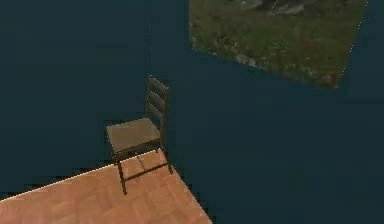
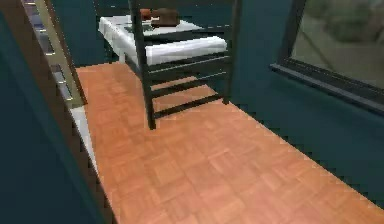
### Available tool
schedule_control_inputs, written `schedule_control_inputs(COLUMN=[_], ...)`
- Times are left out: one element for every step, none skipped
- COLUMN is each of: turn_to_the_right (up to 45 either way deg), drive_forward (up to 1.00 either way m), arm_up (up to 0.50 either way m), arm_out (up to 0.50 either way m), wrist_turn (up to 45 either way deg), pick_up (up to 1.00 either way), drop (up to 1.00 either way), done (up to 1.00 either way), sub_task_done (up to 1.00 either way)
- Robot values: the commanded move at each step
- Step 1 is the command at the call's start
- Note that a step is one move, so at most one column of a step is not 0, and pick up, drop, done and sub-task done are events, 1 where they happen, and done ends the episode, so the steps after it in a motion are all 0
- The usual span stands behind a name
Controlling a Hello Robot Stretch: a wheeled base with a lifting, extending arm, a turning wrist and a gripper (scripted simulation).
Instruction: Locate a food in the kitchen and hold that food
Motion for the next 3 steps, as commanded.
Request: schedule_control_inputs(turn_to_the_right=[45.0,42.0,0.0], drive_forward=[0.0,0.0,0.7], arm_up=[0.0,0.0,0.0], arm_out=[0.0,0.0,0.0], wrist_turn=[0.0,0.0,0.0], pick_up=[0.0,0.0,0.0], drop=[0.0,0.0,0.0], done=[0.0,0.0,0.0], sub_task_done=[0.0,0.0,0.0])
